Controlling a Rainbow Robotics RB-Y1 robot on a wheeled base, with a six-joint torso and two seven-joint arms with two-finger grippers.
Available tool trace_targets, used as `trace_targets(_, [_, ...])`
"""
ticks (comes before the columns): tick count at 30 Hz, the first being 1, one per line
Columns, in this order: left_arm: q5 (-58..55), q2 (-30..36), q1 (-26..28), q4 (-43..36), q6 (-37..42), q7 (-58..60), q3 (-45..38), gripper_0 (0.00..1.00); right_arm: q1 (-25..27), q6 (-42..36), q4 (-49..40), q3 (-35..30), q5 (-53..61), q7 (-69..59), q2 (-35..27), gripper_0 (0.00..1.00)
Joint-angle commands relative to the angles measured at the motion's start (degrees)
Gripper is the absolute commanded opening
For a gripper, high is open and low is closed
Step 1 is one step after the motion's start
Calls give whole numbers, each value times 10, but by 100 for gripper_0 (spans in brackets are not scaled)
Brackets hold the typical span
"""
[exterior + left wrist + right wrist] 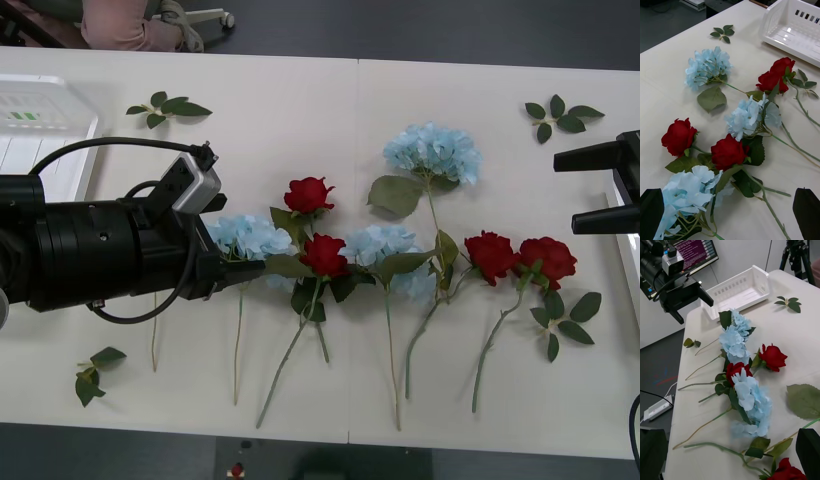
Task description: Put the red flowers into the right box and the blue flowers into the left box
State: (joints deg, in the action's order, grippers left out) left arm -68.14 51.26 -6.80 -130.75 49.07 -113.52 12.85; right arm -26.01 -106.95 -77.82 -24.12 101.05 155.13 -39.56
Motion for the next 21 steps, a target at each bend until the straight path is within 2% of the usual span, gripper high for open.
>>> trace_targets(1, [4, -3, -9, -6, -1, -14, -11, 100, -18, -5, -19, -2, 1, -1, -20, 100])
trace_targets(21, [4, -3, -9, -6, -1, -14, -11, 100, -18, -5, -19, -2, 1, -1, -20, 100])
